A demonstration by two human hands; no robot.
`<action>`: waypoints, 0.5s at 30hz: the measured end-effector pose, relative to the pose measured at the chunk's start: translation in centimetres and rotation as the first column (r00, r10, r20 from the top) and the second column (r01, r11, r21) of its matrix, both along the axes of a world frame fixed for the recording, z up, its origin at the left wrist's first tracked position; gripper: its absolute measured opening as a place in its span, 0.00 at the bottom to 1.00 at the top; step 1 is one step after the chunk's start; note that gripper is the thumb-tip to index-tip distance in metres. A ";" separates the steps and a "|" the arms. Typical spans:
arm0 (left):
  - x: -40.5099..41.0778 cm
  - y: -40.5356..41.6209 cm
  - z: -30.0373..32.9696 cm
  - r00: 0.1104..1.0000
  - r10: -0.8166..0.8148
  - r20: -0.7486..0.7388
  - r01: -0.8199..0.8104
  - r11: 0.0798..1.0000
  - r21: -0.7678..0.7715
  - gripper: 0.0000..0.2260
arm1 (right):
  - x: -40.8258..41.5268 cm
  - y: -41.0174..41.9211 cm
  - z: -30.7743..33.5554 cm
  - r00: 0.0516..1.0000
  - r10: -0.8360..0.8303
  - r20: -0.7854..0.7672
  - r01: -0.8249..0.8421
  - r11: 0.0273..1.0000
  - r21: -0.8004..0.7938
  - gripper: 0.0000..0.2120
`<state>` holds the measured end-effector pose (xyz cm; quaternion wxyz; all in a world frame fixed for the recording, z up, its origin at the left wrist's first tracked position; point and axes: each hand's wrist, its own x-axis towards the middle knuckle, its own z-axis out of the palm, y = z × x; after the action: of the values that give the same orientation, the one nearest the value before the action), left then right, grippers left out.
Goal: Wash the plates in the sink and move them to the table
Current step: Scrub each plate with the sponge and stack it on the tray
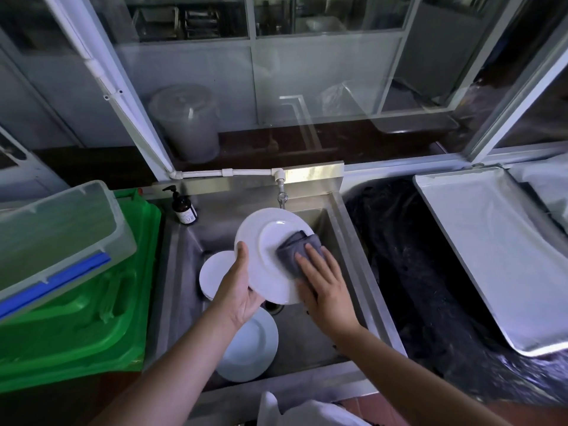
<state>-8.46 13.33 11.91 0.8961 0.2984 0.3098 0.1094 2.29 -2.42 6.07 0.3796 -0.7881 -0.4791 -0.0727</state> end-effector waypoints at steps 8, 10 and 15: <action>0.8 -0.5 0.1 0.976 -0.165 -0.143 0.181 0.977 0.108 0.29 | 3.2 4.7 3.5 0.896 -0.265 -0.356 0.232 0.964 -0.133 0.23; 1.3 -0.9 0.3 0.970 -0.170 -0.173 0.193 0.973 0.126 0.28 | 1.8 5.0 3.7 0.940 -0.206 -0.272 0.187 0.978 -0.097 0.23; 2.0 -1.1 0.3 0.990 -0.084 -0.110 0.088 0.996 0.033 0.32 | -1.7 4.7 3.8 0.999 -0.013 -0.044 0.012 1.000 -0.027 0.22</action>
<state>-6.50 12.22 12.20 0.8760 0.3340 0.3427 0.0600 0.57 2.26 9.90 0.3791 -0.7974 -0.4667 -0.0514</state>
